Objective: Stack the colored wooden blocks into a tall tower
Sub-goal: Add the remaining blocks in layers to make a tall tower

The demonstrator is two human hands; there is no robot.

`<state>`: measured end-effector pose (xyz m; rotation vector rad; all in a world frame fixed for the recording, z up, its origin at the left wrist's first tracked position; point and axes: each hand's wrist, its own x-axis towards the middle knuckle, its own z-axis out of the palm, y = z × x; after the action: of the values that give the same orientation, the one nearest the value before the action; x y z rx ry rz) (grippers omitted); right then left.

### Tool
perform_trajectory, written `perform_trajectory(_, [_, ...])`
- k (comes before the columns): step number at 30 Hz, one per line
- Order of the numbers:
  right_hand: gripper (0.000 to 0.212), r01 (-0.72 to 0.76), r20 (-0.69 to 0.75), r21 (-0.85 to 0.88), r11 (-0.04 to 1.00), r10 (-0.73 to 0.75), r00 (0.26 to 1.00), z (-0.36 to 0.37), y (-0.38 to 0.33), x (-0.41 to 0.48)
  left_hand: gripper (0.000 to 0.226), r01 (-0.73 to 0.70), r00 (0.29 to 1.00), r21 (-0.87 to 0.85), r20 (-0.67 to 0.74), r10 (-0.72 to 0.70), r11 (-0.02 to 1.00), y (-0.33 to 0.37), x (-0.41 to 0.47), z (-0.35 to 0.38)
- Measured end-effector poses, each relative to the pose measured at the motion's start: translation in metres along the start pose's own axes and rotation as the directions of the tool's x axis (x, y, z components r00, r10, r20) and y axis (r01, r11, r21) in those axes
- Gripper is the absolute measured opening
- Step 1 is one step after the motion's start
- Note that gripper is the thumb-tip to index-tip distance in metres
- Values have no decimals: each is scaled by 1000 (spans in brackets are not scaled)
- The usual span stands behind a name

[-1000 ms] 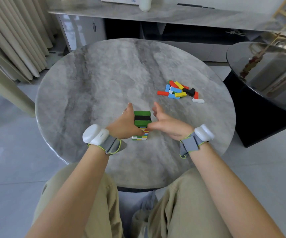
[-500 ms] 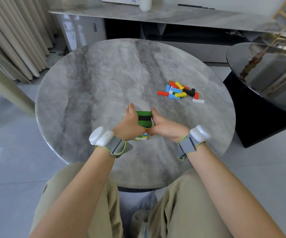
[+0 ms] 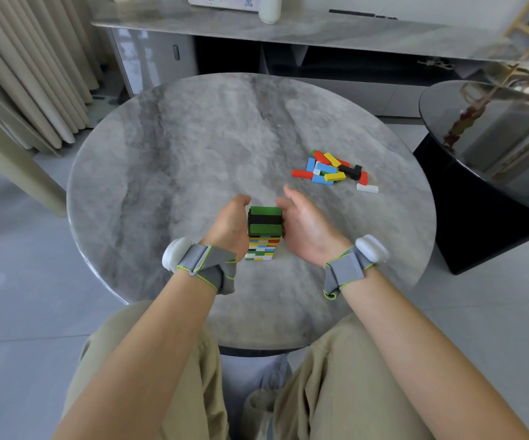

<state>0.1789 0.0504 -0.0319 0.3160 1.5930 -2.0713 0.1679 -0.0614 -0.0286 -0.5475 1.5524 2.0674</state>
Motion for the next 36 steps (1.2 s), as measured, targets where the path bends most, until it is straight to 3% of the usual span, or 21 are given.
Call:
perform_trajectory(7, [71,-40,-2,99,994,40,999,9,-5,-5,47,54,998,17,-35,-53,998,-1,1,-1])
perform_trajectory(13, [71,-64,31,101,993,61,998,13,-8,-11,26,54,998,8,-35,-54,998,3,-3,3])
perform_trajectory(19, [71,-67,36,102,993,63,997,12,-7,-10,32,16,999,23,38,-16,1000,-2,-1,1])
perform_trajectory(22, [72,-70,40,106,992,66,997,10,-6,-7,53,8,999,44,52,-11,999,-2,0,2])
perform_trajectory(27, [73,-63,39,88,994,60,997,9,-6,-5,53,35,998,67,56,-39,997,1,-4,1])
perform_trajectory(31, [75,-10,-124,4,1000,11,992,-2,-5,5,55,-34,990,122,143,17,992,3,-7,-2])
perform_trajectory(34, [67,38,-336,-25,999,-44,941,-17,-8,13,60,-110,987,112,130,96,988,7,-2,-11])
perform_trajectory(36, [60,61,-440,-23,998,-65,896,-30,-9,14,57,-197,979,199,82,184,960,12,-4,-9])
